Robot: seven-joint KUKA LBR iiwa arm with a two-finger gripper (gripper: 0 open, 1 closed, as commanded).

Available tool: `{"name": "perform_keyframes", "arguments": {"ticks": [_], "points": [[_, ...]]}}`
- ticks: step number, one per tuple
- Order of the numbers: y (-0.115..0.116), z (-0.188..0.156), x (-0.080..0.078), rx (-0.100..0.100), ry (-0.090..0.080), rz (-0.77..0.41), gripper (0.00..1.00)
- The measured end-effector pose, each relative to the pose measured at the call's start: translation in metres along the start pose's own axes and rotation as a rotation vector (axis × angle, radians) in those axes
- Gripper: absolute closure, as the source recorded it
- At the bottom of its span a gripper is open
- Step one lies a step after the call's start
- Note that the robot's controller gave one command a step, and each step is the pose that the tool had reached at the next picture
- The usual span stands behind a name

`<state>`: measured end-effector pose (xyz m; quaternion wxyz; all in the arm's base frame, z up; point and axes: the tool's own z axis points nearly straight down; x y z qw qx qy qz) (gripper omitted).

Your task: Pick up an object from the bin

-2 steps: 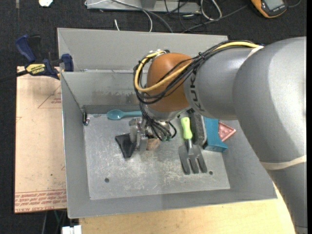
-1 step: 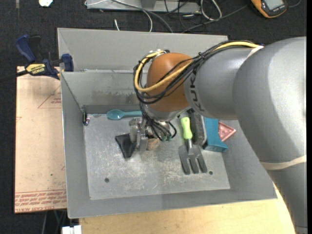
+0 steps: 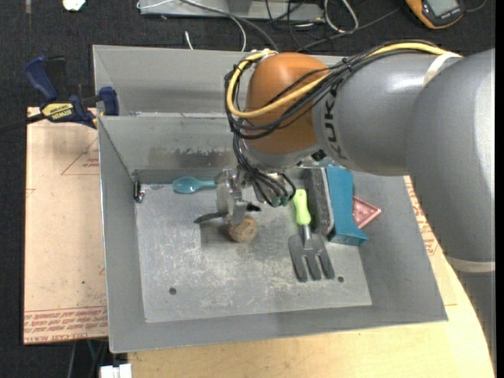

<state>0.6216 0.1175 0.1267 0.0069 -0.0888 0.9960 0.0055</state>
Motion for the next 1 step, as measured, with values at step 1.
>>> {"name": "perform_keyframes", "arguments": {"ticks": [1], "points": [[0.0019,-0.0761,-0.0031,-0.001,0.001,-0.038,1.00]]}}
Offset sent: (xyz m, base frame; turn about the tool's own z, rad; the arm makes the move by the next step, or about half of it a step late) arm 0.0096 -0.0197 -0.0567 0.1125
